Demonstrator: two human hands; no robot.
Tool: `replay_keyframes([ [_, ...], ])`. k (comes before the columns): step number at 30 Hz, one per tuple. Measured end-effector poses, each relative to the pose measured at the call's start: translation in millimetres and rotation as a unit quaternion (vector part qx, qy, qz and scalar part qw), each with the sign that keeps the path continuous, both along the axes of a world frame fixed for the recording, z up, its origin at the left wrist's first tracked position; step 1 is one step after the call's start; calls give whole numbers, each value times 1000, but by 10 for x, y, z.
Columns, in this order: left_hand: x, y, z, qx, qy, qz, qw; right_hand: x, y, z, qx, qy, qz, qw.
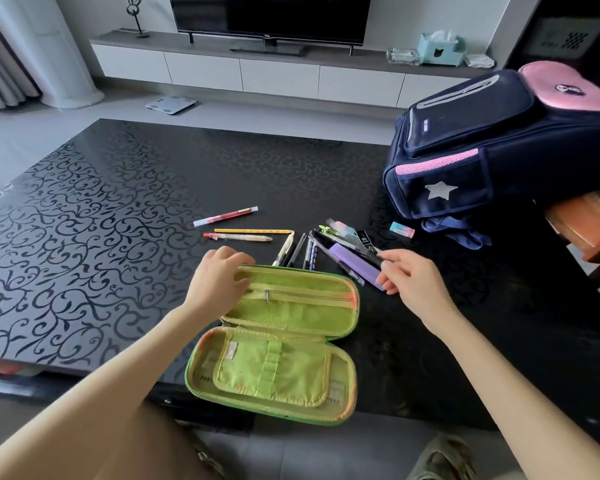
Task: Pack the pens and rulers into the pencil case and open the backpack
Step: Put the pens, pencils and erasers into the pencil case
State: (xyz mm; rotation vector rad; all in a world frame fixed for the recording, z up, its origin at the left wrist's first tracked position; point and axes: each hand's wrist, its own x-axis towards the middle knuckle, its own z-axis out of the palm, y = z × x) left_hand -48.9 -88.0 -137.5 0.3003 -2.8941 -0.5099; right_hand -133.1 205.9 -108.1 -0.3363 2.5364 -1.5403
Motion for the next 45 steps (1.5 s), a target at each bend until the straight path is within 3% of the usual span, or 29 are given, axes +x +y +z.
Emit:
replay_keyframes([
  [5,154,124,-157,-63,44,-22,997,338,-304,-140,109,1,54,993],
  [9,214,221,-310,-60,24,-18,998,532,-855,-290,71,-112,44,990],
  [13,213,240,-392,-88,42,9,995,667,-996,-235,183,-8,61,981],
  [17,262,188,-254,-73,40,-1,996,772,-706,-147,187,33,100,977],
  [19,382,189,-152,3,50,-2,999,891,-561,-144,117,-18,122,985],
  [20,457,217,-71,88,33,-6,996,967,-542,-139,50,-68,123,989],
  [21,542,282,30,198,-7,-11,980,1052,-562,-143,-13,-116,115,986],
  [23,674,488,172,406,-82,-34,910,1198,-702,-146,-88,-176,99,975],
  [25,780,639,189,472,-47,-38,880,1303,-863,-147,-118,-198,100,968],
  [27,828,642,172,487,5,-7,873,1339,-922,-179,-81,-165,105,977],
  [29,848,504,173,428,34,5,903,1327,-843,-240,41,-60,102,992],
  [30,855,387,152,342,47,-12,938,1319,-771,-272,91,-11,96,991],
  [32,876,137,100,69,79,-93,990,1293,-615,-324,139,55,73,986],
  [33,887,26,53,-49,75,-137,987,1273,-550,-342,151,76,63,984],
  [35,937,-100,-62,-191,15,-190,963,1241,-456,-366,161,99,53,981],
  [38,950,-90,-116,-246,-56,-197,948,1202,-412,-391,168,122,56,977],
  [45,982,-147,-11,-318,-37,-189,928,1165,-416,-538,185,167,70,966],
])
